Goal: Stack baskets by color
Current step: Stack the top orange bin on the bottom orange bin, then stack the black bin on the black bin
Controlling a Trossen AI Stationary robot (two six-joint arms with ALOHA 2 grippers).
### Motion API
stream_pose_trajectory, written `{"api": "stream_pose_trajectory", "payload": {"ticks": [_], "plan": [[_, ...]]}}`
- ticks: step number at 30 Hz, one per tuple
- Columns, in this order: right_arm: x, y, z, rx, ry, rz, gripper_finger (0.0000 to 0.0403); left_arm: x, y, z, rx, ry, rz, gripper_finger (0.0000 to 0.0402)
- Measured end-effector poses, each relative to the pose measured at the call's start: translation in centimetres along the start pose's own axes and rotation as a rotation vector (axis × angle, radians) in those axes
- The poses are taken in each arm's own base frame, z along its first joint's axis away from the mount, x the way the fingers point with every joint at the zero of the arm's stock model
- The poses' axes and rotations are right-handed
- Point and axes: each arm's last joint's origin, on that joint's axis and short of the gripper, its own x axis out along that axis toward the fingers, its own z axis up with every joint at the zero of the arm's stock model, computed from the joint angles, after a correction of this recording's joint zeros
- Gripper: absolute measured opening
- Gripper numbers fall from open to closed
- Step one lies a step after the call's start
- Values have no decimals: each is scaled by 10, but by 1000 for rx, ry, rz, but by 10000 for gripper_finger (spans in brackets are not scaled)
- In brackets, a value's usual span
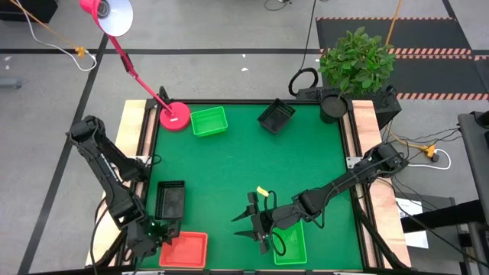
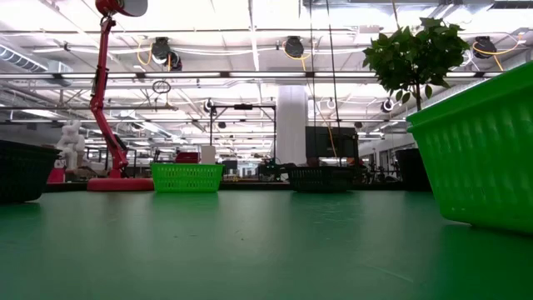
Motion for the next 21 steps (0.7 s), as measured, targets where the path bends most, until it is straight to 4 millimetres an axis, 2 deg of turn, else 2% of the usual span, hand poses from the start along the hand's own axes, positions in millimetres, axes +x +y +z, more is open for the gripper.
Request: {"api": "stream_pose_trajectory", "payload": {"ticks": [7,13,17,21], "plan": [[0,1,0,-5,1,5,171,-3,-5,1,-112,-2,-10,204],[-1,3,0,7,2,8,171,-24,-6,1,-298,-75,18,194],[-1,3,-4,20,42,1,171,-43,-1,0,-461,-141,174,167],[-1,0,-10,-2,104,-88,171,-57,5,-5,-581,-154,438,132]]}}
